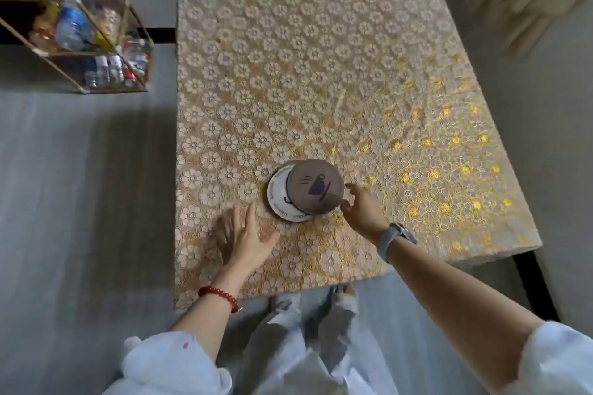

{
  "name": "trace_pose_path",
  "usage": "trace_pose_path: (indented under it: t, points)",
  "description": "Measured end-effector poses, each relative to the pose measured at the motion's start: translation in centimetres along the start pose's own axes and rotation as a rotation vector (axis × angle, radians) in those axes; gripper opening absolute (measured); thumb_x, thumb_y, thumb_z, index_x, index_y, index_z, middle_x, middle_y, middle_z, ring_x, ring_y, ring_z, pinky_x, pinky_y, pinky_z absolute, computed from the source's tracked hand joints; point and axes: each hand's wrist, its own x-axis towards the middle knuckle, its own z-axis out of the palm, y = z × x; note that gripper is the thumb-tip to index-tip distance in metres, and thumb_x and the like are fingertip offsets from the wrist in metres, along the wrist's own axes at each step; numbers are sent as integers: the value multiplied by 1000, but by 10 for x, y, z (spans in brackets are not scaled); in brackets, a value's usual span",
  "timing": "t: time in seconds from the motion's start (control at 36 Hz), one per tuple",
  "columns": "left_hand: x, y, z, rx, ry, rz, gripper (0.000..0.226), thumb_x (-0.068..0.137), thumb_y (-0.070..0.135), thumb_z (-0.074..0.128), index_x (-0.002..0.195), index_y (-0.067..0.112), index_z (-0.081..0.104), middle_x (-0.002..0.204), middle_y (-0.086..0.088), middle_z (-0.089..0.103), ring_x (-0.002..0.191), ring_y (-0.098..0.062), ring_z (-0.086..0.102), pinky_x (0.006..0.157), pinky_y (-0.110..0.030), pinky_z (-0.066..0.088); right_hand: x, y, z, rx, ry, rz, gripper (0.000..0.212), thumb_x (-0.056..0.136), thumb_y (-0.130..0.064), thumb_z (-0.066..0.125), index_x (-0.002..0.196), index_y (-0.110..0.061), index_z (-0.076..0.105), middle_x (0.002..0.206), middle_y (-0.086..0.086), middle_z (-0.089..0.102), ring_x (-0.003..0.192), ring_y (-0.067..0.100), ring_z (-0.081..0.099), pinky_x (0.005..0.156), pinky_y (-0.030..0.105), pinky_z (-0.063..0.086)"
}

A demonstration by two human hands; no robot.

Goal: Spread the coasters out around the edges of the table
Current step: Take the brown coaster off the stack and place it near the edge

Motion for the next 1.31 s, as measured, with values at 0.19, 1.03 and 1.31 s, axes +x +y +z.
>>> trace_pose_path:
  t: [0.19, 1.03, 1.31]
  points:
    - [-3, -1, 24, 324, 136, -40, 113, 61, 81, 48, 140, 36, -17, 145, -8, -35, 136, -33, -29, 106, -60, -17, 55, -1, 6, -67, 56, 1, 40, 85, -15, 52, 122, -4, 44, 124, 22, 47, 111, 38, 49, 96, 50, 43]
    - [-76, 72, 142, 241, 215, 128, 94, 72, 47, 67, 145, 20, 14, 157, -9, 0, 144, -27, -9, 111, -57, -2, -47, 143, -25, -7, 44, -63, 29, 87, -3, 43, 116, -1, 47, 108, 22, 57, 90, 39, 57, 80, 50, 48]
    - [-54, 82, 131, 336, 144, 180, 93, 71, 53, 66, 144, 26, 16, 157, -6, -4, 143, -27, -12, 111, -59, -2, -33, 134, -20, -17, -33, -37, 33, 85, 0, 38, 117, -2, 47, 116, 20, 48, 106, 32, 41, 75, 28, 32]
